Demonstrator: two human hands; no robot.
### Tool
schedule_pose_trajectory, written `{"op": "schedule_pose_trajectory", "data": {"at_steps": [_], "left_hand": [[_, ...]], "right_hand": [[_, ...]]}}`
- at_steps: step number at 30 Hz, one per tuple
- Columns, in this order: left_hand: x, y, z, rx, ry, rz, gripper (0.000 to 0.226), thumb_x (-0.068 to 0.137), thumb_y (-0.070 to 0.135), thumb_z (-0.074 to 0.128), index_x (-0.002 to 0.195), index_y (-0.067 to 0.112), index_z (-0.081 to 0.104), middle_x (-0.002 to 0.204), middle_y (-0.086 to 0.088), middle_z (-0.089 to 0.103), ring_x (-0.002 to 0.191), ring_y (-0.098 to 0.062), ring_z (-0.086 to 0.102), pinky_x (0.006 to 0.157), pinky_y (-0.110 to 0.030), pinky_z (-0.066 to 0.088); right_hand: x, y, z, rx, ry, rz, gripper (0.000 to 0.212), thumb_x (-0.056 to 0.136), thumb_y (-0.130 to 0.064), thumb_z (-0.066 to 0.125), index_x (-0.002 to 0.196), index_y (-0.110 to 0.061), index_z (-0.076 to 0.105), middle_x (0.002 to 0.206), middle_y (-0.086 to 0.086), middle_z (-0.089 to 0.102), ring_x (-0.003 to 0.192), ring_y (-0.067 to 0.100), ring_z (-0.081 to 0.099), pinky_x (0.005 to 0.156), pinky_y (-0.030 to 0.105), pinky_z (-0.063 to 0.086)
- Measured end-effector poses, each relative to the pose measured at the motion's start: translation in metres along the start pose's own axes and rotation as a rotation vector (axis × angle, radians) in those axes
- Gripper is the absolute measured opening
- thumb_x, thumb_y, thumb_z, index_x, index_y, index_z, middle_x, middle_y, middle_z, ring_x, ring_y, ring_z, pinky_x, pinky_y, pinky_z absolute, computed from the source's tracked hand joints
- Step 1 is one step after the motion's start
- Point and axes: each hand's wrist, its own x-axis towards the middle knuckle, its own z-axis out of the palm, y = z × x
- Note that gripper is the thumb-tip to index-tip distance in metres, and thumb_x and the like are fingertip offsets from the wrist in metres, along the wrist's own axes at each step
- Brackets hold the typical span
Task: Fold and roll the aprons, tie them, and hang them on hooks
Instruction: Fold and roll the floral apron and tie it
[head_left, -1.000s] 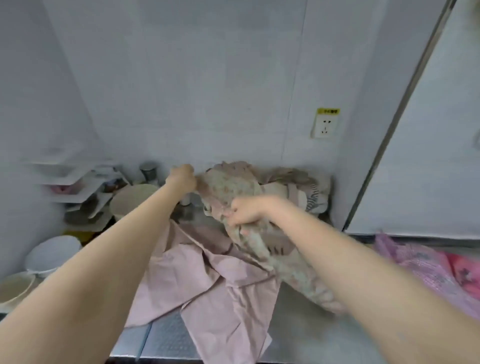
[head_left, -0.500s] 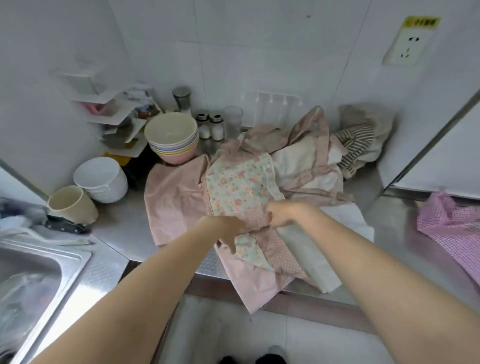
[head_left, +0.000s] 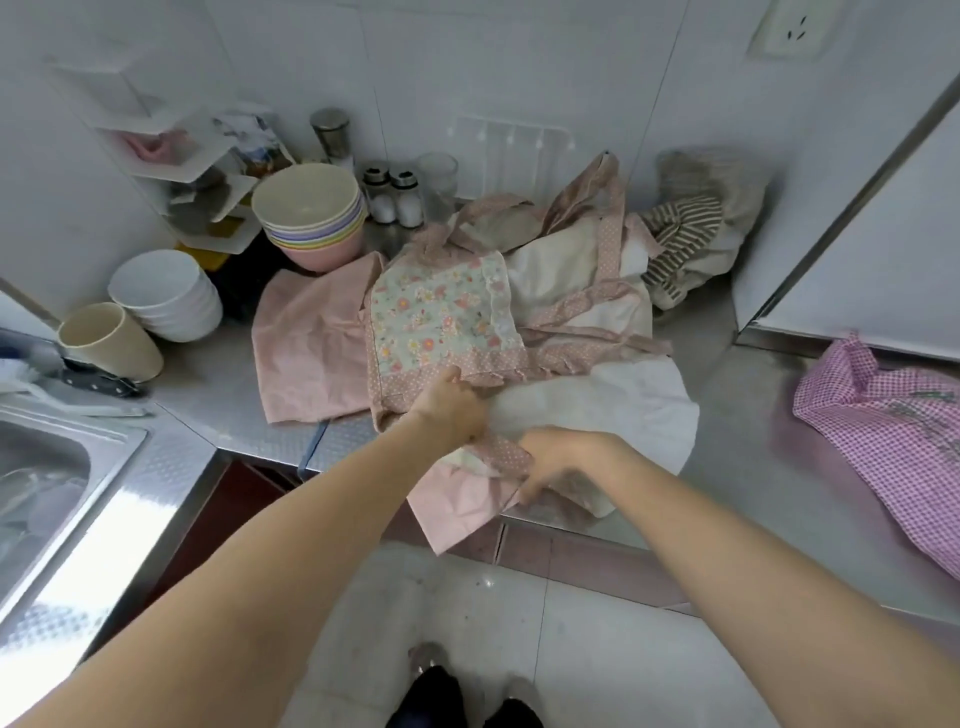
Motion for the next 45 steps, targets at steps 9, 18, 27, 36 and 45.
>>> {"op": "schedule_pose_trajectory", "data": {"at_steps": [9, 18, 27, 36, 45], "left_hand": [[-0.071, -0.05, -0.018, -0.096, 0.19, -0.373, 0.027, 0.095, 0.037, 0.046, 0.113, 0.018, 0.053, 0.077, 0.003, 0.064, 0.082, -0.02, 0.066, 0.085, -0.029, 0.037], [-0.094, -0.059, -0.044, -0.492, -0.191, -0.617, 0.049, 0.081, 0.046, 0.063, 0.121, 0.019, 0.055, 0.103, 0.002, 0.057, 0.099, -0.021, 0.057, 0.075, -0.029, 0.041], [-0.096, -0.004, 0.048, -0.665, -0.545, -0.115, 0.046, 0.087, 0.035, 0.062, 0.128, 0.015, 0.054, 0.122, -0.004, 0.058, 0.116, -0.023, 0.053, 0.092, -0.032, 0.048], [-0.049, 0.022, 0.071, -0.886, -0.038, -0.471, 0.051, 0.09, 0.025, 0.056, 0.135, 0.009, 0.036, 0.133, -0.014, 0.04, 0.125, -0.037, 0.04, 0.104, -0.048, 0.035], [-0.046, 0.008, 0.061, -1.339, -0.103, -0.626, 0.044, 0.086, 0.023, 0.064, 0.121, 0.004, 0.045, 0.106, -0.013, 0.062, 0.094, -0.026, 0.06, 0.069, -0.03, 0.046]], "right_hand": [[-0.058, 0.0, -0.055, -0.282, 0.541, 0.206, 0.033, 0.093, 0.001, 0.039, 0.121, -0.006, 0.057, 0.127, 0.012, 0.054, 0.117, 0.03, 0.052, 0.092, 0.035, 0.043], [-0.095, -0.028, -0.121, -0.297, 0.868, -0.161, 0.022, 0.087, 0.0, 0.043, 0.098, -0.007, 0.06, 0.102, 0.013, 0.057, 0.091, 0.033, 0.057, 0.06, 0.029, 0.036], [-0.057, -0.006, -0.013, -0.153, -0.209, 0.167, 0.061, 0.08, -0.048, 0.067, 0.129, -0.014, 0.054, 0.126, 0.001, 0.054, 0.11, 0.019, 0.056, 0.096, 0.034, 0.047], [0.001, -0.04, 0.034, -0.073, 0.078, -0.048, 0.062, 0.092, -0.009, 0.045, 0.148, -0.017, 0.02, 0.146, 0.012, 0.036, 0.13, 0.03, 0.038, 0.104, 0.036, 0.038], [0.013, -0.064, 0.022, 0.226, 0.248, -0.141, 0.077, 0.089, 0.004, 0.038, 0.15, -0.032, 0.009, 0.117, 0.011, 0.051, 0.095, 0.026, 0.051, 0.077, 0.03, 0.042]]}}
